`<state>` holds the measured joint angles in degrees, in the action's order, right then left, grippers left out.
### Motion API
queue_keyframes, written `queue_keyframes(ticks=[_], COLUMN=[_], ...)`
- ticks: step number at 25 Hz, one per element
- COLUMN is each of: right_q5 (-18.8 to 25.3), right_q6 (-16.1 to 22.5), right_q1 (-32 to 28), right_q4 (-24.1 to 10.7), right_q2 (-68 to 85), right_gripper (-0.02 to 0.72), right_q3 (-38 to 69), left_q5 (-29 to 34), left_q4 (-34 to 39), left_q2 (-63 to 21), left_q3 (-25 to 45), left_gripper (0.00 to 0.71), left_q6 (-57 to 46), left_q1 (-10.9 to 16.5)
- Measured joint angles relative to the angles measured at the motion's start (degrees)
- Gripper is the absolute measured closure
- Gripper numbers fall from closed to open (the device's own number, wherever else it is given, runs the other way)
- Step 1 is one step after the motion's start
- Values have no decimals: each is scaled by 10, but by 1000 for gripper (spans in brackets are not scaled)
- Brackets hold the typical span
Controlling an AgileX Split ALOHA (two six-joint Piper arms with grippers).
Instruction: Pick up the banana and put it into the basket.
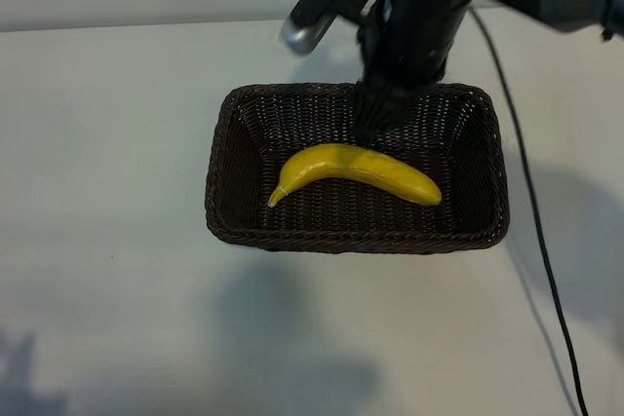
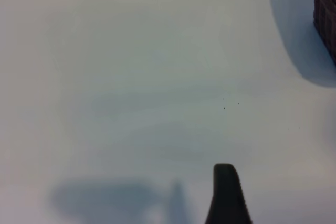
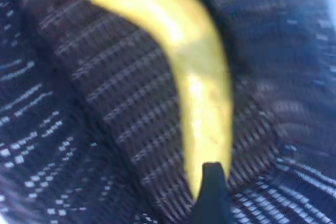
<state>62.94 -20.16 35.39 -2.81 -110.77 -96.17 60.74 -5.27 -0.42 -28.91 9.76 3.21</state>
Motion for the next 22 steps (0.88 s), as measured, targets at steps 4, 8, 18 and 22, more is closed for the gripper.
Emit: queue_keyframes(ticks=[4,8,18,22], right_q5=[4,7,37,57], right_q6=[19,59,172,184], right_q1=[-54,-126,-311,-371], right_q4=[0,0,-1,-1], right_q2=[0,0,0,0], right_gripper=[128,128,129,129], right_q3=[-2,-2,-2,-2], left_q5=[0,0,0,0], left_q4=[0,0,0,0], left_q2=[0,0,0,0], left_q3=[0,0,0,0], left_gripper=[192,192,192,192], left_q6=[0,0,0,0], left_q1=[0,0,0,0])
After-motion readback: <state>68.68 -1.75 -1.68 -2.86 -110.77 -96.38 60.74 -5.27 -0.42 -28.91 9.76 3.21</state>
